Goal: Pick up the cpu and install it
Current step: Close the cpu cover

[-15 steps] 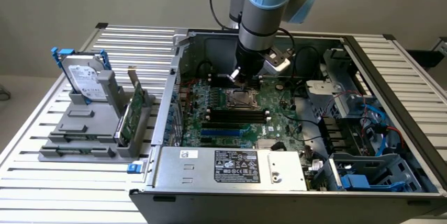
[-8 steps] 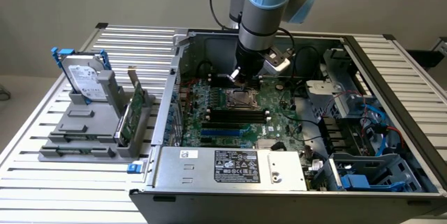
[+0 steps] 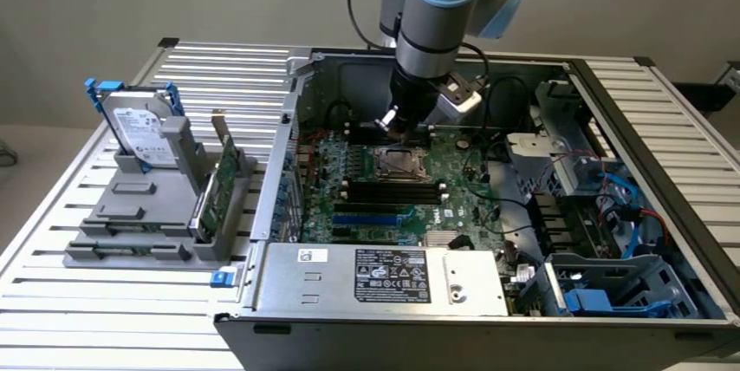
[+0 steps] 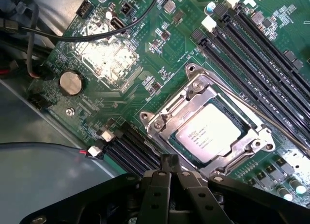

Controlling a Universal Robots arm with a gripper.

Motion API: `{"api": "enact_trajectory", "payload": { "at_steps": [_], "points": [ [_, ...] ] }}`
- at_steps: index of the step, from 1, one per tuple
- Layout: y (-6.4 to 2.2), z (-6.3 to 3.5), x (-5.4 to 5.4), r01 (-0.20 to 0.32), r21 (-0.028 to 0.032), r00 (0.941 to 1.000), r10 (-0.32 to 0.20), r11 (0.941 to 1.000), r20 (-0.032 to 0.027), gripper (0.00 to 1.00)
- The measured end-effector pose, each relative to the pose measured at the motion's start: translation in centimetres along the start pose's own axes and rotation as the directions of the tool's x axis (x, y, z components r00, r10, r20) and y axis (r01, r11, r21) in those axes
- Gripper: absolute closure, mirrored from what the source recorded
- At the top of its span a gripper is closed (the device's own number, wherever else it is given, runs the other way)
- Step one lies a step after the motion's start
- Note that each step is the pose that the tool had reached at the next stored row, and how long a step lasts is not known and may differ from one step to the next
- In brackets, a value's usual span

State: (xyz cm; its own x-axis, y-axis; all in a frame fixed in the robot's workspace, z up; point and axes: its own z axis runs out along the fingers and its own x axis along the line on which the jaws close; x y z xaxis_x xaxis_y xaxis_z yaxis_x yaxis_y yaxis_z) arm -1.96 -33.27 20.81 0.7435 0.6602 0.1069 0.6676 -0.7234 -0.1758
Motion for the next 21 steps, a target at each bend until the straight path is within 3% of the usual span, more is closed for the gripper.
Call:
{"api": "enact_trajectory", "payload": {
  "at_steps": [4, 11, 12, 17, 18, 21],
  "points": [
    [-0.1, -0.23, 0.01, -0.001, 0.0047, 1.0, 0.001, 1.0, 0.0052, 0.89],
    [-0.4, -0.21, 0.06, -0.001, 0.0024, 1.0, 0.001, 1.0, 0.0047, 0.89],
    [-0.45, -0.2, 0.07, -0.001, -0.002, 1.0, 0.001, 1.0, 0.004, 0.89],
    [-0.65, -0.16, 0.18, 0.003, -0.0353, 1.0, -0.003, 0.9994, 0.0063, 0.89],
    [-0.7, -0.15, 0.21, 0.003, -0.0386, 1.0, -0.003, 0.9992, 0.007, 0.89],
    [-0.82, -0.12, 0.24, 0.004, -0.0389, 1.0, -0.004, 0.9992, 0.0076, 0.89]
  ]
}}
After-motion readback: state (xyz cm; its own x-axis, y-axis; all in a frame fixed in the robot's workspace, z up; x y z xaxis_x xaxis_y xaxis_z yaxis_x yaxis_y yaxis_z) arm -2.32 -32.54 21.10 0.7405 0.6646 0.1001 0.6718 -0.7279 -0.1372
